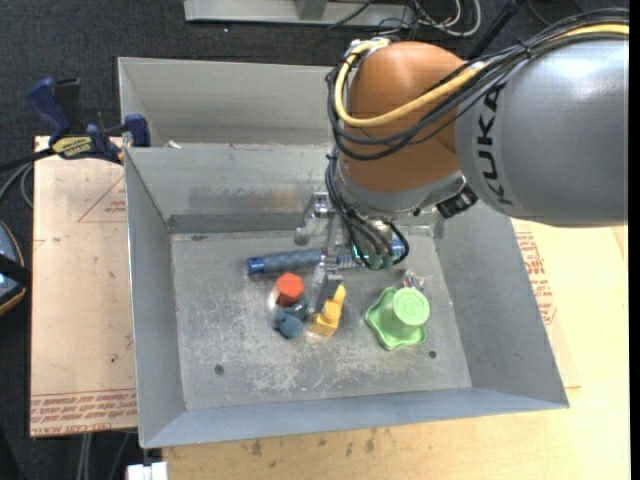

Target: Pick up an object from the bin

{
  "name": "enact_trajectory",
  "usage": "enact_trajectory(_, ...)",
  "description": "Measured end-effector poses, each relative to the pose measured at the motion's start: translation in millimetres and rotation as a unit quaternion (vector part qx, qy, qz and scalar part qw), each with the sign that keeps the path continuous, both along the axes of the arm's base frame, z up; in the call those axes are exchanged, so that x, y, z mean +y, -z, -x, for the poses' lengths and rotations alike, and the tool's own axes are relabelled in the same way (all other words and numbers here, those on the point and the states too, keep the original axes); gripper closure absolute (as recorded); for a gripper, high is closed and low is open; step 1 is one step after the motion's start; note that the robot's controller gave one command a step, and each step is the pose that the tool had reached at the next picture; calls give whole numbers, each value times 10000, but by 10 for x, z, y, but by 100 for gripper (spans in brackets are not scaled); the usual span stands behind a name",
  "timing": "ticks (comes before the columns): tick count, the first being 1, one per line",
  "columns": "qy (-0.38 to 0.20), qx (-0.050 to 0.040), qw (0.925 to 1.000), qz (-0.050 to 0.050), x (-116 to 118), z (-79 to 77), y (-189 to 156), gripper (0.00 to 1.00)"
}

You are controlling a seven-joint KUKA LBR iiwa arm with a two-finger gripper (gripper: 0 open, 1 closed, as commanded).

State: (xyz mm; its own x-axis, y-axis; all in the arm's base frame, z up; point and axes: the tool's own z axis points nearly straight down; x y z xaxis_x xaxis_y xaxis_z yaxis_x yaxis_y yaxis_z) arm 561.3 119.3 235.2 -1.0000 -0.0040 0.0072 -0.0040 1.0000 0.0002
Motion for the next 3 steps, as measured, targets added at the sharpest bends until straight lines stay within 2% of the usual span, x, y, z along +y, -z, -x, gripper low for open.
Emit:
enact_trajectory(1, -550, -34, 9985, 11, -969, -726, 926, 0)
enact_trajectory(2, -74, -31, 10000, -2, -1189, -779, 1250, 0)
enact_trajectory(3, -152, -43, 9999, -1, -1394, -824, 1359, 0)
